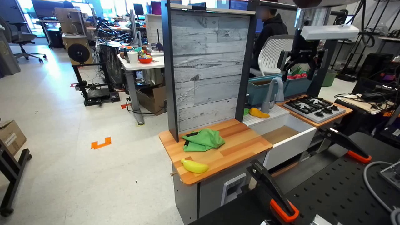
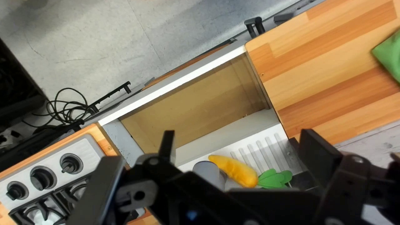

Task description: Turn the tap nozzle to the left

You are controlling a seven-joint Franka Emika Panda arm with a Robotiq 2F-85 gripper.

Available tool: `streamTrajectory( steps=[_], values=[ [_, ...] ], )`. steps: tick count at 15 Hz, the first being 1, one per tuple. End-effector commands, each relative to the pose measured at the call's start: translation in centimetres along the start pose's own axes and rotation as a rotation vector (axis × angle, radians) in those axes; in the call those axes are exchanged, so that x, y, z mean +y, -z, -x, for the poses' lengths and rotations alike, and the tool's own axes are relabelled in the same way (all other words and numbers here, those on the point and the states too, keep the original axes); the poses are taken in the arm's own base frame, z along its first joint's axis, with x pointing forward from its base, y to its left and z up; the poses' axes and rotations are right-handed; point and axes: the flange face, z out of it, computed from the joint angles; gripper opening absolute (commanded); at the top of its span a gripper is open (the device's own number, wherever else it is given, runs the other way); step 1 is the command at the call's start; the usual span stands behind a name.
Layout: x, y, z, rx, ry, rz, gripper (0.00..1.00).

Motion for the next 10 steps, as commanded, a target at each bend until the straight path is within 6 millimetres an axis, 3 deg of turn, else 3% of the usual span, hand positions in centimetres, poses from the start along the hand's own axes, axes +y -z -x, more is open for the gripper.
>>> streamTrajectory(
  steps=[1, 10],
  values=[
    [0.4, -2.5, -3.6, 0.041, -0.039, -0.028, 1.0],
    [1.2, -6.9, -9.6, 0.047, -0.099, -0.027, 1.0]
  ],
)
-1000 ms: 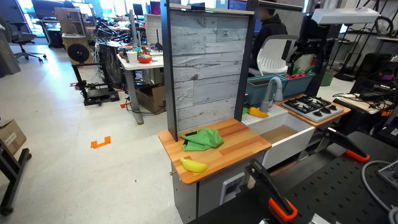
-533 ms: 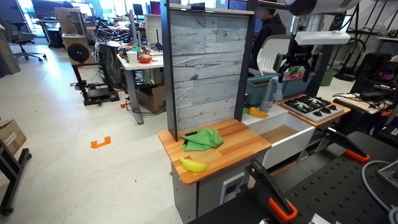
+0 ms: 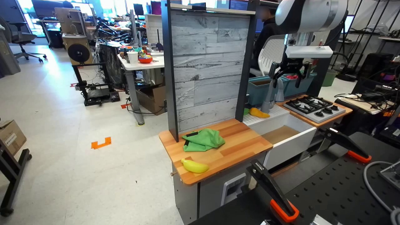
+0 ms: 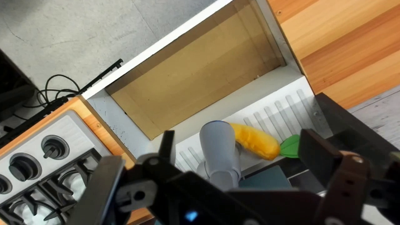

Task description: Turn the tap nozzle to the left

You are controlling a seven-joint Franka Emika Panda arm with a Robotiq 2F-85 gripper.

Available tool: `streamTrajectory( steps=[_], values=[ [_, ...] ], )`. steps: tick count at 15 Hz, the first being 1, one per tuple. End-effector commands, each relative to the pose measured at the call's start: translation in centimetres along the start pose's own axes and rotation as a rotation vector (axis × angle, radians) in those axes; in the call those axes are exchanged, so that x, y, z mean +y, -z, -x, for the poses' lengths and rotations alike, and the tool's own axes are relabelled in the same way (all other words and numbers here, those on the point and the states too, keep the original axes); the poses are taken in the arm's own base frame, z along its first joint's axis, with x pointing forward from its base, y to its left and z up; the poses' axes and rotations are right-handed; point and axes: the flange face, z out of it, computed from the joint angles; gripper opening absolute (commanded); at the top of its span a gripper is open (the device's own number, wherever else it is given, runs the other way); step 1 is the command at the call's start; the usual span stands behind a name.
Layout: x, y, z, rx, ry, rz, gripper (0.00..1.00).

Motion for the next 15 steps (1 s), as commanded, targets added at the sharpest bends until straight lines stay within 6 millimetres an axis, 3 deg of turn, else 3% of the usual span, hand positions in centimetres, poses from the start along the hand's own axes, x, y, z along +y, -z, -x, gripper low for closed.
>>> streamTrajectory(
  steps=[1, 3, 4, 5, 6, 13, 14, 15],
  values=[
    [0.2, -1.8, -3.0, -0.002, -0.026, -0.013, 1.0],
    [0.2, -2.5, -4.0, -0.003, -0.026, -0.009, 1.0],
    [0.3, -2.7, -4.4, -0.001, -0.026, -0.005, 0.92],
    [0.2, -3.0, -4.7, -0.002, -0.021, -0.003, 0.74],
    [0.2, -3.2, -5.0, -0.003, -0.018, 0.001, 0.65],
    [-0.1, -3.9, -6.3, -0.014, 0.002, 0.006, 0.12],
    [-0.4, -4.1, -6.1, -0.014, 0.008, 0.005, 0.05],
    [-0.6, -4.0, -5.9, -0.02, 0.015, 0.003, 0.06]
  ],
)
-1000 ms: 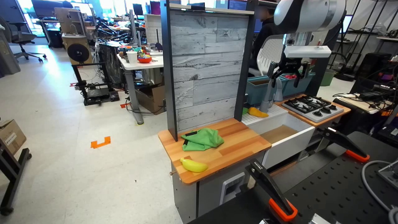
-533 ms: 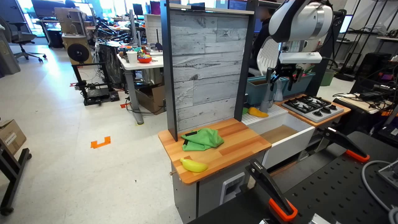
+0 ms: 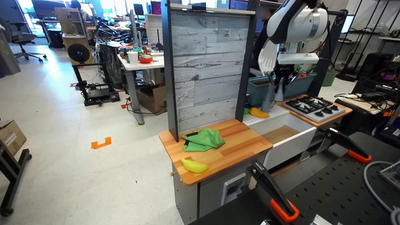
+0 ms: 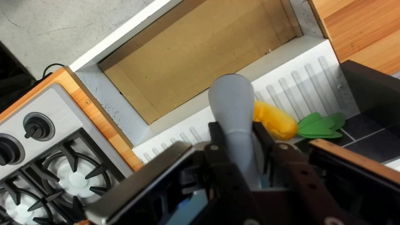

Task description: Turn the tap nozzle to the left

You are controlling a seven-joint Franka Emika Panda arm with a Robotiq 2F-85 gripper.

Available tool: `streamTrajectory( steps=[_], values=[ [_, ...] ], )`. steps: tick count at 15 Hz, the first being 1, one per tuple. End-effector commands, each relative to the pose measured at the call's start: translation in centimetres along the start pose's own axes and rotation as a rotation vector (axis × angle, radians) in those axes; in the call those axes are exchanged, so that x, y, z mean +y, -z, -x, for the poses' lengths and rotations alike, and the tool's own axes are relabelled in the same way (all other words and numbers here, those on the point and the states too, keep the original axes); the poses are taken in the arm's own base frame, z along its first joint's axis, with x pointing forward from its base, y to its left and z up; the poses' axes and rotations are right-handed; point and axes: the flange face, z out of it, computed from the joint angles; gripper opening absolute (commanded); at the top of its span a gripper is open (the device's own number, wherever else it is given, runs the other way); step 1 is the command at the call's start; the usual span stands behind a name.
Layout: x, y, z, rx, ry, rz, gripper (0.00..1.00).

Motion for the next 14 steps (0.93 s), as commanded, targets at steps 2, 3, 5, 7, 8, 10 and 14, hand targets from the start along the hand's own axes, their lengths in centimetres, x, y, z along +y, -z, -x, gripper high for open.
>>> streamTrajectory(
  steps=[2, 3, 5, 7, 8, 10, 14],
  values=[
    [-0.9, -0.5, 0.1, -0.018, 0.025, -0.026, 0.07],
    [-1.4, -0.6, 0.5, -0.022, 0.032, -0.03, 0.07],
    [-2.1, -0.5, 0.8, -0.022, 0.038, -0.04, 0.07],
    [-2.9, -0.5, 1.1, -0.022, 0.044, -0.053, 0.07],
    [-3.3, -0.4, 1.1, -0.026, 0.043, -0.063, 0.07],
    [-3.9, -0.1, 1.1, -0.043, 0.053, -0.09, 0.07],
    [-5.2, 1.0, 0.7, -0.069, 0.025, -0.151, 0.07]
  ],
)
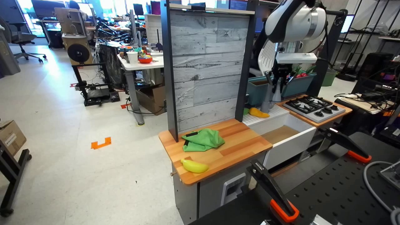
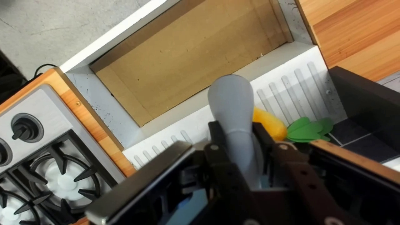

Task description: Turn the tap nozzle to the left

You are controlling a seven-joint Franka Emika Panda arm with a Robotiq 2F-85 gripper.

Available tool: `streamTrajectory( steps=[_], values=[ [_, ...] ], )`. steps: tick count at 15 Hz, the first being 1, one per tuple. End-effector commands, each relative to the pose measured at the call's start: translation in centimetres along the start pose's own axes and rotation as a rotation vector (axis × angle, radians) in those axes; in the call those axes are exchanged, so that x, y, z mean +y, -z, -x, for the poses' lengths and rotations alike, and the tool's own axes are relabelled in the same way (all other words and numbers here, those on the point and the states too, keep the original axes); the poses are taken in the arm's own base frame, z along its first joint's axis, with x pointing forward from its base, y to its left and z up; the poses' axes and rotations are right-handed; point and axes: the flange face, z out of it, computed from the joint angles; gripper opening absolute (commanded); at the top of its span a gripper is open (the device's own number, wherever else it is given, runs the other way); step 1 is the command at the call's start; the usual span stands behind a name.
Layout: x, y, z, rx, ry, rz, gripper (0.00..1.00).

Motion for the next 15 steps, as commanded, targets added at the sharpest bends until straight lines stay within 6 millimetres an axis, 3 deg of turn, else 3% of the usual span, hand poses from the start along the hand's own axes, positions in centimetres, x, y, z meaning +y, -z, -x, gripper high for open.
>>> streamTrajectory(
  steps=[1, 15],
  values=[
    [-4.8, 1.2, 0.4, -0.061, -0.012, -0.147, 0.07],
    [-8.6, 3.4, -1.7, -0.092, -0.194, -0.3, 0.07]
  ],
)
